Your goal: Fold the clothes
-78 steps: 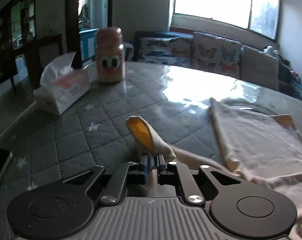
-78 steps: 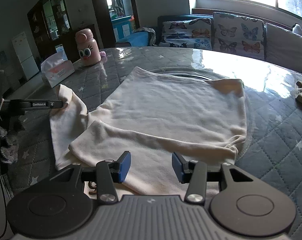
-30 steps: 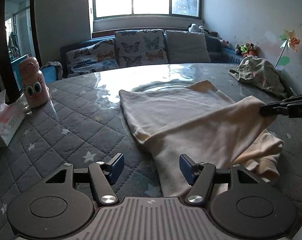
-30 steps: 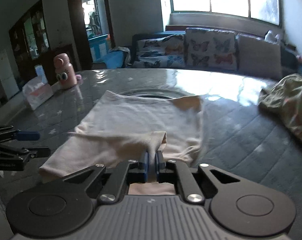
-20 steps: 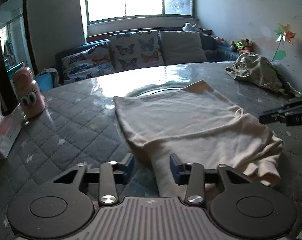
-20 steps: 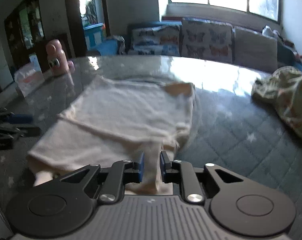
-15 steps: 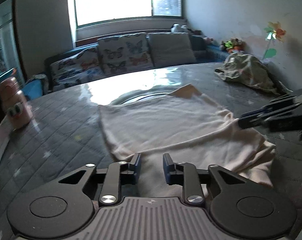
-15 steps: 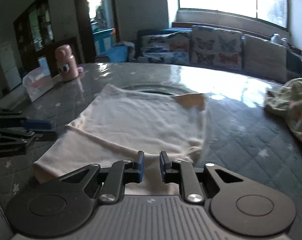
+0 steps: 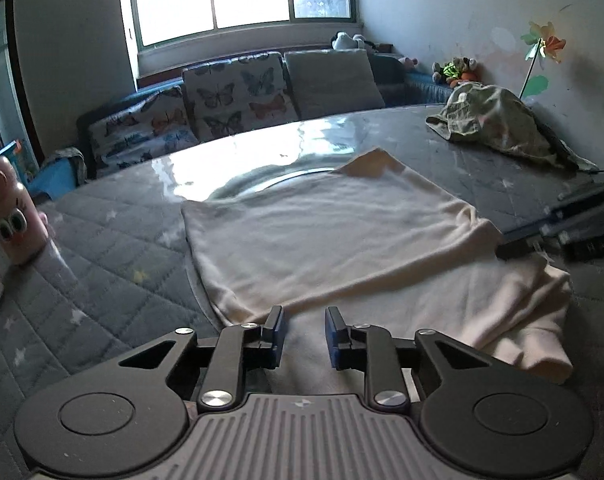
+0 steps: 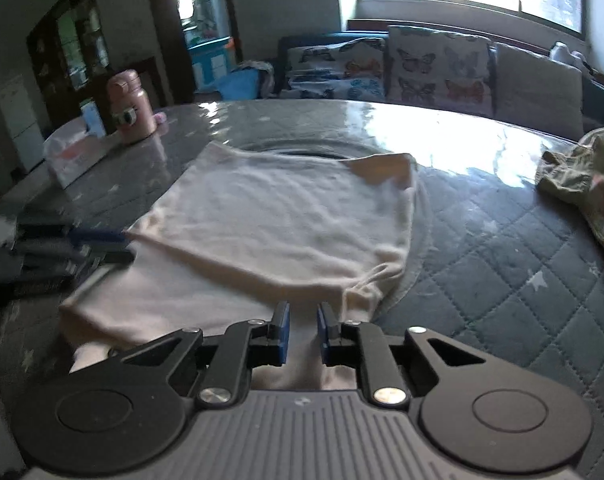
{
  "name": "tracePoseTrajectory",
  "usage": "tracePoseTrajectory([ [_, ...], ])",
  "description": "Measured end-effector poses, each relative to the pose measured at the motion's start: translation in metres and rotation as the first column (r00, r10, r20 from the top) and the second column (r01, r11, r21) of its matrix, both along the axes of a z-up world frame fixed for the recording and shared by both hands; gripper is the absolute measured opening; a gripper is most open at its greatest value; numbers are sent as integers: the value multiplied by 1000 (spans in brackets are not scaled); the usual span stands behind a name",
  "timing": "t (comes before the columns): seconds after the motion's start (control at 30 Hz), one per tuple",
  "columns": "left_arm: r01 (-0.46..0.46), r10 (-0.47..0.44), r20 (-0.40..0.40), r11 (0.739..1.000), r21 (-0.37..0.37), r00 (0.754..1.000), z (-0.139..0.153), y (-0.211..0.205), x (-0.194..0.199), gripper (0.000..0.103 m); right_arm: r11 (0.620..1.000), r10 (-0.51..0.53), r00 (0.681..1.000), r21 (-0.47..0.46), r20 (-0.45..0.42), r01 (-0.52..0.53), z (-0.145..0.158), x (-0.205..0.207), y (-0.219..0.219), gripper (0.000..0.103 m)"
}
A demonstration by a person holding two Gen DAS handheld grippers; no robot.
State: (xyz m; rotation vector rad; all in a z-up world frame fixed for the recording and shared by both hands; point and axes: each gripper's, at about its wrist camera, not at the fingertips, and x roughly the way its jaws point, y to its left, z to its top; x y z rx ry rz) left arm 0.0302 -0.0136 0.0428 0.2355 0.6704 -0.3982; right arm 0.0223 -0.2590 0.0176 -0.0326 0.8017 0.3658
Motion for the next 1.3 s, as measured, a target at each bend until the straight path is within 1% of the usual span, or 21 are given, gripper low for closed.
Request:
tracePoseTrajectory([
  [0.1, -10, 11, -34, 1000, 24, 999, -11, 0, 6, 25, 999, 22, 1000, -29, -9, -22, -7, -9, 2, 18],
  [0.23, 4, -4, -8, 1000, 27, 1000, -5, 1, -5, 26, 997, 40, 999, -59, 5, -40, -1, -15, 2, 18],
  [0.33, 25, -25, 15, 999, 39, 1000, 1, -3, -9, 28, 998, 39, 999, -49, 34, -37, 7, -9, 3, 18],
  [0.47, -14, 14, -7, 999, 29, 1000, -2, -2, 6, 28, 999, 24, 998, -24, 54, -23, 7, 7, 6, 18],
  [0.57, -29, 31, -28, 999, 40, 999, -8, 2, 10, 33, 1000, 4, 1000, -30, 24, -3, -2, 18, 5, 18],
  [0.63, -21, 22, -19, 999, 45, 1000, -6, 4, 3, 35, 999, 8, 1000, -31, 13, -7, -3, 16, 4, 18],
  [0.67, -10, 10, -10, 999, 41, 1000, -3, 4, -2, 38, 999, 21, 1000, -33, 18, -20, -1, 11, 4, 18],
  [0.7, 2, -2, -2, 999, 37, 1000, -1, 4, -7, 39, 999, 37, 999, -34, 22, -36, 1, 6, 6, 22],
  [0.77, 27, -28, 15, 999, 35, 1000, 3, 1, -16, 40, 996, 78, 997, -37, 25, -77, 4, -6, 11, 29],
  [0.83, 67, -68, 30, 997, 40, 997, 3, -6, -26, 40, 993, 110, 994, -42, 23, -109, 3, -15, 16, 29],
  [0.87, 90, -92, 37, 995, 44, 995, 2, -9, -31, 42, 991, 122, 992, -49, 22, -121, 2, -18, 18, 29],
  [0.93, 116, -121, 52, 989, 96, 991, -5, -13, -38, 43, 989, 130, 991, -74, 14, -129, -3, -22, 20, 29],
  [0.97, 120, -127, 49, 986, 115, 991, -9, -14, -40, 43, 989, 125, 992, -84, 4, -124, -7, -23, 19, 29],
  [1.03, 118, -124, 39, 985, 130, 992, -16, -9, -42, 43, 991, 118, 993, -64, -2, -118, -9, -26, 13, 29],
  [1.1, 113, -120, 43, 985, 130, 992, -15, -3, -46, 48, 991, 118, 993, -64, 0, -117, -7, -29, 11, 28],
  [1.17, 114, -121, 48, 984, 138, 991, -12, 2, -49, 48, 990, 119, 993, -70, 2, -119, -5, -30, 11, 28],
  [1.23, 140, -153, 68, 977, 164, 986, -8, 2, -59, 47, 992, 115, 993, -60, -1, -114, -4, -29, 10, 29],
  [1.3, 190, -210, 85, 962, 198, 974, -7, 1, -70, 50, 992, 111, 994, -52, 7, -111, 0, -31, 9, 30],
])
